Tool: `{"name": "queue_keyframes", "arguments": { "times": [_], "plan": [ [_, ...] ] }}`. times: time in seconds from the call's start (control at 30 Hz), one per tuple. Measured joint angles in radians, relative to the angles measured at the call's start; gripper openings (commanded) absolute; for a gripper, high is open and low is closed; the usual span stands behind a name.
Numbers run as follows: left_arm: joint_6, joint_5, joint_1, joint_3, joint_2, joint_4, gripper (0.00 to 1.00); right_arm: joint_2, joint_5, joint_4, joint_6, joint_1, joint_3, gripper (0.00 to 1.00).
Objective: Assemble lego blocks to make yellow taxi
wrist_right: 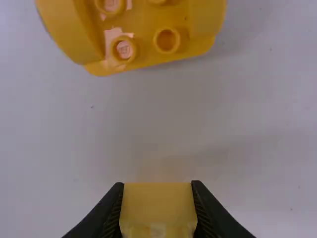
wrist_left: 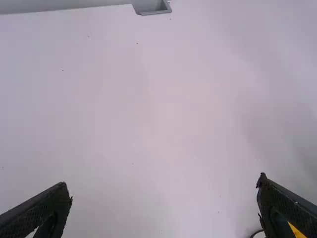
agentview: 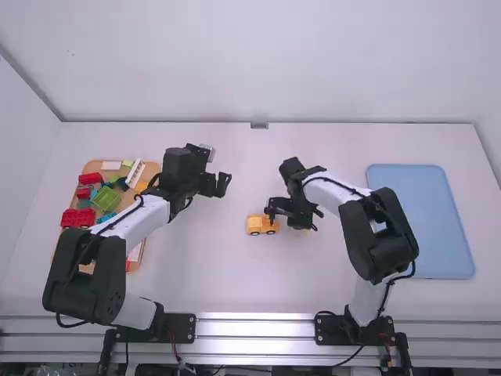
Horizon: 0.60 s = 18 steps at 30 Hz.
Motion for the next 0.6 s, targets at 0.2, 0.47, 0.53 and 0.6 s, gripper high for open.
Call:
{"name": "queue_keyframes", "arguments": {
  "times": [0.2,0.47,0.53,0.6],
  "plan": [
    [0.0,0.0,0.0,0.0,0.0,-0.006,0.99,0.0,0.011,0.115,-0.029,0.002,-0.057,0.03],
    [0.0,0.0,0.0,0.0,0.0,-0.007,0.99,0.0,0.016,0.112,-0.03,0.002,-0.064,0.99],
    [0.0,0.0,0.0,0.0,0.0,-0.007,0.99,0.0,0.011,0.078,-0.031,0.002,-0.044,0.99],
    [0.001,0.0,0.0,0.0,0.0,-0.006,0.99,0.0,0.003,0.043,-0.033,0.002,-0.023,0.99]
  ]
}}
